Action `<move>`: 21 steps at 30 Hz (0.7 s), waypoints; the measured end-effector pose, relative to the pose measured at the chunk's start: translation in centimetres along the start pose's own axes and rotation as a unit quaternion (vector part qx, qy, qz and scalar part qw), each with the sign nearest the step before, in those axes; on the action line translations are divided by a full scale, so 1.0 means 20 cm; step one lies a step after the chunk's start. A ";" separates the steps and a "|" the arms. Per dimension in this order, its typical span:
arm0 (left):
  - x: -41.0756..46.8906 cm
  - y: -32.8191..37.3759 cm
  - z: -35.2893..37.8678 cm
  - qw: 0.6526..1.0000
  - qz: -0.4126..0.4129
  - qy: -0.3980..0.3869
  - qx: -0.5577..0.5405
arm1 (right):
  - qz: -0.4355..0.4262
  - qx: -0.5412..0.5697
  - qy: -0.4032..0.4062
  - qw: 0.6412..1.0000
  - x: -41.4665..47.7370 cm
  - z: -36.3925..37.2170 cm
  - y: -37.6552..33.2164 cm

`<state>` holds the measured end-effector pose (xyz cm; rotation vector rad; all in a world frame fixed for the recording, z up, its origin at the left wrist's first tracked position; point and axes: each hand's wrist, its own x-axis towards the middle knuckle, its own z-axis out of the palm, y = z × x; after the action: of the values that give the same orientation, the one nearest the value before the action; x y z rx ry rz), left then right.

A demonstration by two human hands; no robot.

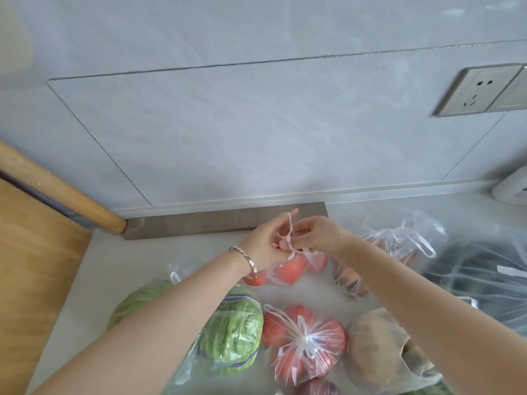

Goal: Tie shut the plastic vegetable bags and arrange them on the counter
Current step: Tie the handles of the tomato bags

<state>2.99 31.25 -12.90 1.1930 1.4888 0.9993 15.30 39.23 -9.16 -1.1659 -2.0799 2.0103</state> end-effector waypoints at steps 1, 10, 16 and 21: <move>0.02 -0.02 0.01 1.000 0.000 0.023 0.012 | 0.013 -0.035 0.013 0.999 0.02 0.00 0.00; -0.02 -0.17 -0.26 0.935 -0.052 0.031 0.349 | 0.168 0.018 0.139 0.976 0.23 -0.18 0.19; -0.12 -0.32 -0.44 0.815 0.180 -0.041 0.549 | 0.234 0.147 0.181 0.944 0.38 -0.19 0.33; -0.08 -0.42 -0.46 0.770 0.246 -0.072 0.584 | 0.305 0.274 0.204 0.889 0.47 -0.20 0.43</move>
<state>-7.50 27.71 -18.65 2.5736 1.7110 0.1264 14.62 46.58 -20.36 -2.0207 -0.9119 2.0764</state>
